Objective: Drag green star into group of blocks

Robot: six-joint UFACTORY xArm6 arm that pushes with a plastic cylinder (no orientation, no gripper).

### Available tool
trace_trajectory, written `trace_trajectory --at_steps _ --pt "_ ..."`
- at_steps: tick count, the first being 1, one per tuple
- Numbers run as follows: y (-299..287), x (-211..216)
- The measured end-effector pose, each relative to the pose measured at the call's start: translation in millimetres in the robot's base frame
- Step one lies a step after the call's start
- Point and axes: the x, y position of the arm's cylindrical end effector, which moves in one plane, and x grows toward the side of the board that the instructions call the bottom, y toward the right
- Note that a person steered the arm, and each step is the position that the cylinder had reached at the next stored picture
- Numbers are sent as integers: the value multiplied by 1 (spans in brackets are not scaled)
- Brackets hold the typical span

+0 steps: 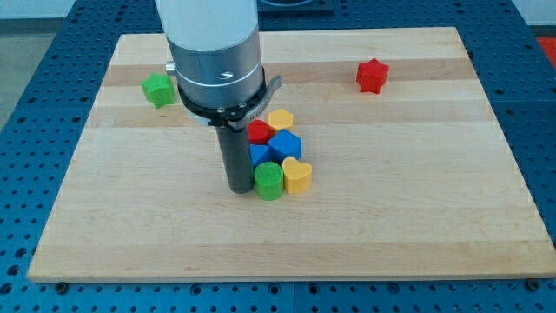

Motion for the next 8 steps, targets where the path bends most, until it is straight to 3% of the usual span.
trace_trajectory --at_steps 2,5,8 --pt "-43 -7" --pt "-143 -135" --pt "-169 -158"
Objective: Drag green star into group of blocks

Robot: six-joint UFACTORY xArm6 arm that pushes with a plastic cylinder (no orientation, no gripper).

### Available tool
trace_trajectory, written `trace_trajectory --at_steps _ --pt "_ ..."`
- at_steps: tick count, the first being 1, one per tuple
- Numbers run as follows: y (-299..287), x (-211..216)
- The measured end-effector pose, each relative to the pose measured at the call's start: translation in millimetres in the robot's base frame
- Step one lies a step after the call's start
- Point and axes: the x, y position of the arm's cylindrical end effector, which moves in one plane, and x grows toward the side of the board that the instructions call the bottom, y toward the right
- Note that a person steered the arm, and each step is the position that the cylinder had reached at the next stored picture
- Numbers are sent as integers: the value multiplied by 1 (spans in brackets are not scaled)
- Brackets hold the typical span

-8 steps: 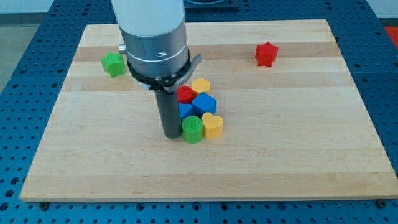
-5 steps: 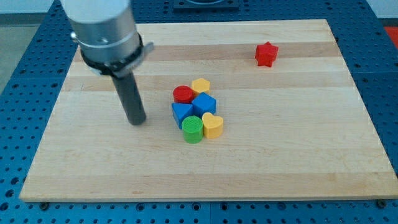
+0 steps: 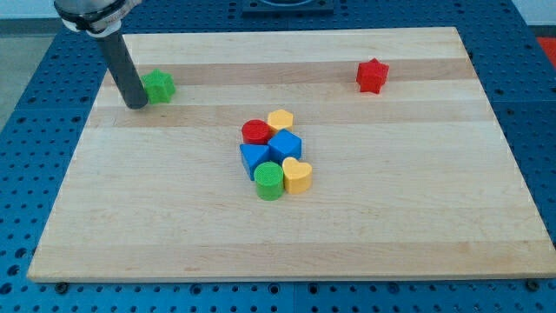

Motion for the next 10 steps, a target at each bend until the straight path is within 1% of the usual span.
trace_trajectory --at_steps 1,3,4,6,7,9,10 --pt "0 -38" --pt "6 -35" --pt "61 -27" --pt "177 -27" --pt "219 -27" --pt "220 -35" --pt "238 -90"
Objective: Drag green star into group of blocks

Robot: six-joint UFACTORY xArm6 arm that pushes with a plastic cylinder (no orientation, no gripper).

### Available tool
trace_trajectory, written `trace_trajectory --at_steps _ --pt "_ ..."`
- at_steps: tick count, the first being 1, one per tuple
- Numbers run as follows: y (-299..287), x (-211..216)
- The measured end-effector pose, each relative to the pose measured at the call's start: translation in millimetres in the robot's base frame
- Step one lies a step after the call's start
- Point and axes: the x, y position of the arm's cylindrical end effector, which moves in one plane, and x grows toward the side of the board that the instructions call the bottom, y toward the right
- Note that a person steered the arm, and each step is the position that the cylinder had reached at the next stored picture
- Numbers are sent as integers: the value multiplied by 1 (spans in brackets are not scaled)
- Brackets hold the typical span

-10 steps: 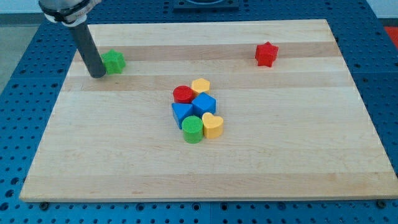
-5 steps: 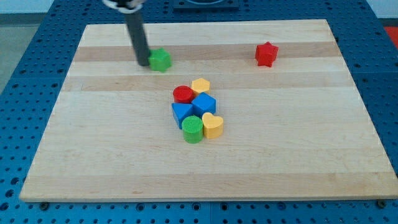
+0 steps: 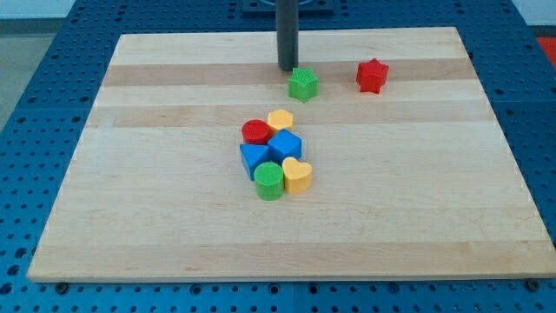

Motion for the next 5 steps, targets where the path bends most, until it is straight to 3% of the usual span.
trace_trajectory --at_steps 3,5 --pt "20 12" --pt "20 77"
